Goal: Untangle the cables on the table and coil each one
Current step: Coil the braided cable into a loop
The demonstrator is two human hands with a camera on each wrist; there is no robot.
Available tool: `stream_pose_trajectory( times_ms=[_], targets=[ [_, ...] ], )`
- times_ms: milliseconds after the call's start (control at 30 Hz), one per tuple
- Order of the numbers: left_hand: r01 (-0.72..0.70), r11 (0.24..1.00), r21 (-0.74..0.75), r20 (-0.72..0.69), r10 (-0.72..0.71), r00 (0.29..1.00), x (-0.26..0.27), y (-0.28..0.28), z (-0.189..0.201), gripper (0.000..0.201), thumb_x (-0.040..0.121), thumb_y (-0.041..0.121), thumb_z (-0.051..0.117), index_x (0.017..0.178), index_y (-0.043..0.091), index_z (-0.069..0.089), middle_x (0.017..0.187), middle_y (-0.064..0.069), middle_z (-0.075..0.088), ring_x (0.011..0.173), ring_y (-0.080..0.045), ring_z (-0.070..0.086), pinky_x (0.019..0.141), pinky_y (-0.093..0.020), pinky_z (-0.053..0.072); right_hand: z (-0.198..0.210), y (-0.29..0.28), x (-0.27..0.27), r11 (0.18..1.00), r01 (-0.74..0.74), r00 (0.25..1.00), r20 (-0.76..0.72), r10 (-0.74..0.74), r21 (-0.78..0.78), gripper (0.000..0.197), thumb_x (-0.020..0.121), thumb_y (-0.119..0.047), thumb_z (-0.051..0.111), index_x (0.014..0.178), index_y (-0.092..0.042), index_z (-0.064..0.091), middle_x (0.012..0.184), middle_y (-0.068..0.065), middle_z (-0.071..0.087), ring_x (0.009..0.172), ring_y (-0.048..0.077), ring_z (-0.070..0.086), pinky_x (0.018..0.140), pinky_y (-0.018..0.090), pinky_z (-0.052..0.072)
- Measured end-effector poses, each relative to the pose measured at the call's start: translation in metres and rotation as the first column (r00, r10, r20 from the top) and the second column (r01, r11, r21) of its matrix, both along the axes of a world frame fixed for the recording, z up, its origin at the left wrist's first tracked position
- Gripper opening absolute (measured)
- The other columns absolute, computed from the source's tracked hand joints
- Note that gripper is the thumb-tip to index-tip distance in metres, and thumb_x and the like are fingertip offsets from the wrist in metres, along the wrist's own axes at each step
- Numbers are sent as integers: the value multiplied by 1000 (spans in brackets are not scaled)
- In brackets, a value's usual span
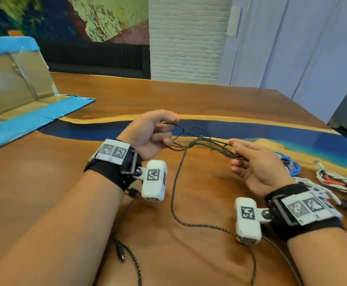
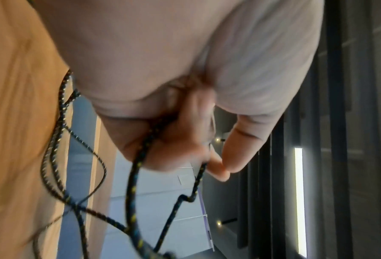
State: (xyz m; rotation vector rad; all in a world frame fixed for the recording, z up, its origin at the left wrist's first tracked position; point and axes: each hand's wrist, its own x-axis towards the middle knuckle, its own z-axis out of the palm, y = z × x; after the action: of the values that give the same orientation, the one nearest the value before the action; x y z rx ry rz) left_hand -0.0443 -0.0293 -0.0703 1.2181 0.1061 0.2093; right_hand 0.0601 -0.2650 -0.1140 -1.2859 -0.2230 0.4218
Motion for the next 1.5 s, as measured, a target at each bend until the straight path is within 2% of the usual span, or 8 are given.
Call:
stream_pose_trajectory(
  times_ms=[133,433,800,933,1033,1133,1333,1500],
  targets=[
    [-95,919,382,-34,117,993,2,9,-3,11,99,9,60,100,12,71,56,7,32,47,-10,18,42,-24,13,-2,-9,1,997,4,1000,-14,-3,74,23,103,-8,52,118,-12,70,91,4,77,59,11,65,52,22,56],
    [76,864,497,-174,13,985,10,-11,-15,22,97,27,68,111,12,75,87,-7,71,48,-14,20,41,-22,16,-4,-3,-8,980,-171,984,72,164,100,49,99,10,38,128,-20,65,120,0,75,62,15,60,56,26,48],
    [66,951,304,-35,-58,998,18,-31,-20,19,100,6,55,97,9,74,83,-7,69,54,-12,37,45,-22,23,1,3,-13,979,117,938,341,-54,-168,41,94,7,54,111,-24,75,94,-1,77,75,4,67,63,20,52],
    [125,952,279,-20,-125,992,15,-35,-19,18,101,6,53,102,9,70,85,-7,69,53,-11,36,44,-21,22,1,7,-24,979,-88,913,377,153,-184,26,92,-27,69,117,-32,73,113,-9,75,109,8,67,87,34,54],
    [168,952,256,-23,-168,986,14,-37,-19,17,102,6,51,105,10,68,89,-9,70,48,-10,35,41,-19,22,-1,13,-32,956,-150,861,443,252,-252,16,88,-14,76,100,-23,79,98,-4,78,90,6,70,77,19,51],
    [194,947,256,-41,-189,981,11,-39,-16,19,102,6,51,111,10,68,98,-12,72,46,-11,36,41,-18,25,-2,13,-33,943,-118,847,464,259,-310,19,92,-17,73,73,-21,75,76,2,69,75,12,62,74,26,51],
    [152,897,415,-132,-106,986,4,-20,-4,19,101,6,53,107,8,71,65,-4,52,52,-18,43,50,-26,42,-2,12,-20,983,80,946,323,-23,-165,27,100,-20,62,75,-16,73,59,-3,55,69,14,60,66,23,49],
    [111,878,466,-137,-53,989,1,-7,-4,18,101,6,55,106,4,72,57,0,37,51,-21,45,85,-49,55,-1,2,-5,965,252,948,222,-230,-76,23,103,-23,58,83,-15,66,60,-1,52,74,18,65,75,31,50]
  ],
)
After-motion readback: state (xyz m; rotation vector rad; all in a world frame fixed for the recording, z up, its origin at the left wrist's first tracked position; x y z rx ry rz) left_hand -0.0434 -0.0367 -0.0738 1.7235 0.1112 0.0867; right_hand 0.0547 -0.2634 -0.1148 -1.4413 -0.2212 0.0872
